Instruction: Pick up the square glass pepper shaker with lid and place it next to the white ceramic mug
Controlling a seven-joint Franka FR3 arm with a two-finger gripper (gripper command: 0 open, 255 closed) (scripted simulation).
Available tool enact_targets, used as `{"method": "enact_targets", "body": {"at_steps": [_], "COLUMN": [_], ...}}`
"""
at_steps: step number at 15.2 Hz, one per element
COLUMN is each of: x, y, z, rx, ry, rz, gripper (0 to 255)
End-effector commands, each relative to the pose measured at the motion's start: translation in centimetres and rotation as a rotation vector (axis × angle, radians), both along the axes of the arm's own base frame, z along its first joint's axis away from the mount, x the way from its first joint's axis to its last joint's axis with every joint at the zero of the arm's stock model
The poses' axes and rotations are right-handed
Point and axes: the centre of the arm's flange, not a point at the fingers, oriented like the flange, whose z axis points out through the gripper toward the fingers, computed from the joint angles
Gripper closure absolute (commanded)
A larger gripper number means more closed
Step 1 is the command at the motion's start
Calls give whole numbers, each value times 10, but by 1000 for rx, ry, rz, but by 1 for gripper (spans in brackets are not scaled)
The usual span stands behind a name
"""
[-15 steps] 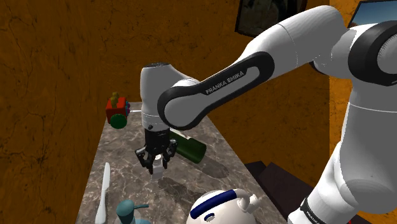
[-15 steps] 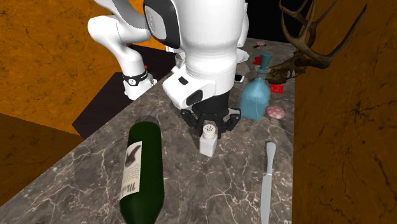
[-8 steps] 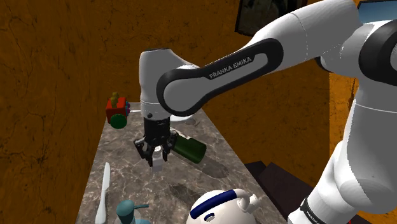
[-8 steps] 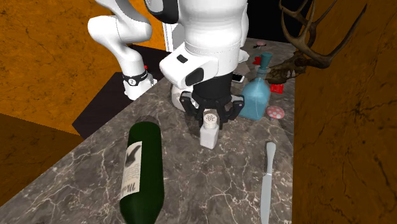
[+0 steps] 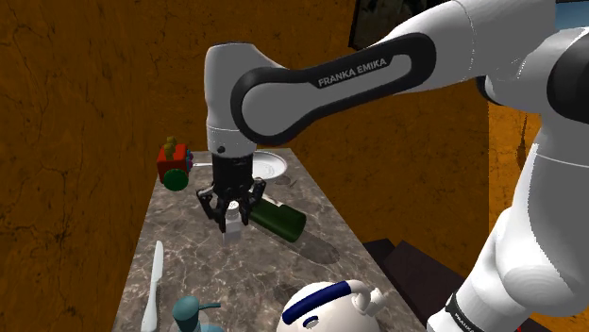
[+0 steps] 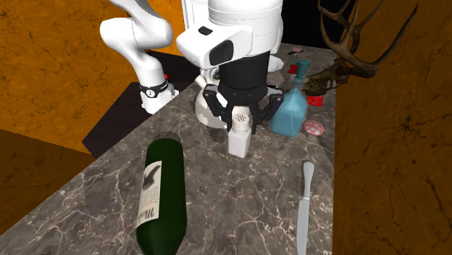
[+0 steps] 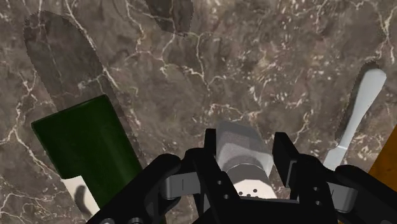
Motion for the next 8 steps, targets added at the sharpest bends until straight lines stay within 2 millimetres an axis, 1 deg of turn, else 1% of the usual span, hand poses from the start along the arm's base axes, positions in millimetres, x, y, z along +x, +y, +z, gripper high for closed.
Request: {"method": "enact_targets", "body": {"at_steps": [1, 8], "x": [1, 1], "y": [0, 0], "z": [10, 47], "rx": [0, 0], "ry": [0, 0], "rz": [0, 0], "gripper": [255, 255]}}
